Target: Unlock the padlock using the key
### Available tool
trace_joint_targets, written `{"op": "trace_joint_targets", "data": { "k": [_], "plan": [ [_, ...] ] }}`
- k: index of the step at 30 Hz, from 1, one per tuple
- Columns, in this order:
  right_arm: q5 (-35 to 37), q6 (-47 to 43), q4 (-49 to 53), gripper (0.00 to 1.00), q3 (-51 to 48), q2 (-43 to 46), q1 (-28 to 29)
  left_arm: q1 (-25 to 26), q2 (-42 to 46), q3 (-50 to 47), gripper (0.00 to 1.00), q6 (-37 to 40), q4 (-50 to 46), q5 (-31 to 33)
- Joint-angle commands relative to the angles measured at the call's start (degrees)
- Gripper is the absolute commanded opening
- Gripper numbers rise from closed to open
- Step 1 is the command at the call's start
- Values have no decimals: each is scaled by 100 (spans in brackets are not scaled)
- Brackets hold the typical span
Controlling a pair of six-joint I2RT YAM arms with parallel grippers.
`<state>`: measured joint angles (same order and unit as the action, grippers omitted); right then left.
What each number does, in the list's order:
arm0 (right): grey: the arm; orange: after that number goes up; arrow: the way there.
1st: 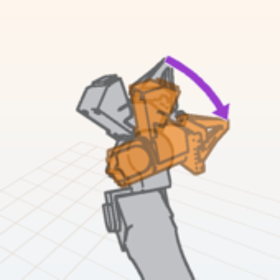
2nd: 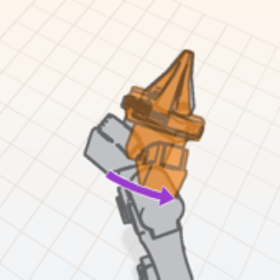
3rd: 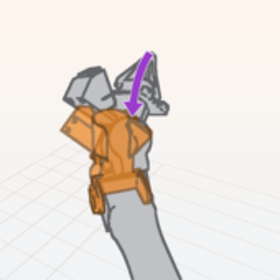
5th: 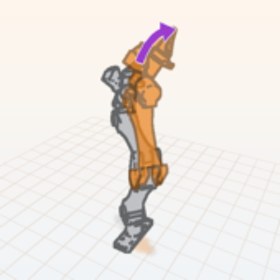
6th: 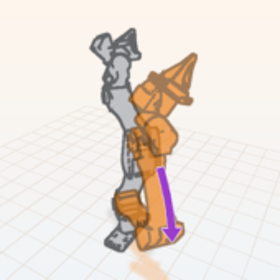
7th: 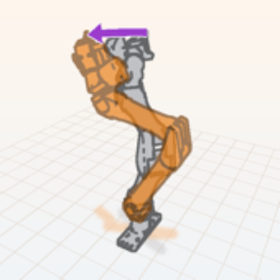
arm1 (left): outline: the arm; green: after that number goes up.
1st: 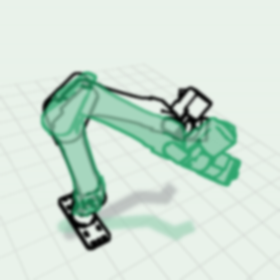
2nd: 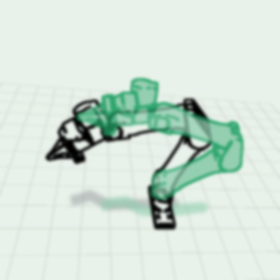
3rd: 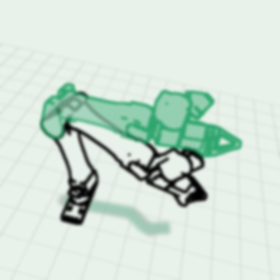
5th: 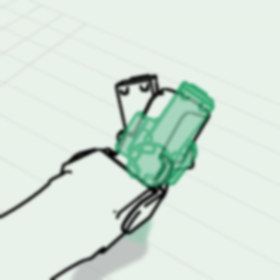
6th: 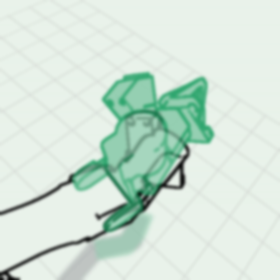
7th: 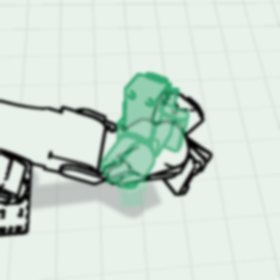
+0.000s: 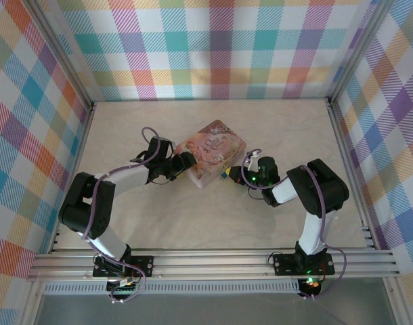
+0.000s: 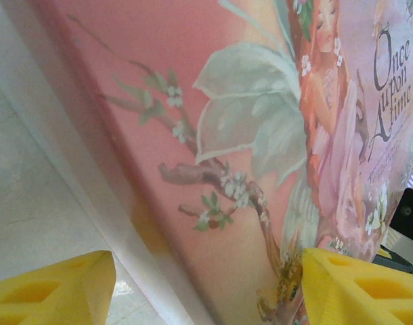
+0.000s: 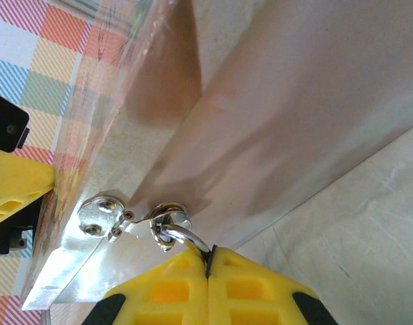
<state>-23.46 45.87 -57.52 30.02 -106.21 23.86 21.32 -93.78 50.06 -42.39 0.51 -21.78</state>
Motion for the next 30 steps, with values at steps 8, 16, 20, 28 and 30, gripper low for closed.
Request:
{"op": "trace_joint_targets", "data": {
  "k": [8,16,20,28,30],
  "plan": [
    [-24,252,-383,2,131,180,-230,21,-115,-340,71,86,-748,346],
    [-101,682,-564,1,133,105,-226,46,-79,-366,71,56,-722,332],
    [-123,940,-694,1,141,40,-224,48,-62,-382,71,52,-715,341],
    [-31,1148,-691,1,192,-3,-232,48,-66,-397,71,56,-719,350],
    [-14,1161,-692,1,197,1,-241,45,-62,-401,71,65,-724,348]
  ]
}}
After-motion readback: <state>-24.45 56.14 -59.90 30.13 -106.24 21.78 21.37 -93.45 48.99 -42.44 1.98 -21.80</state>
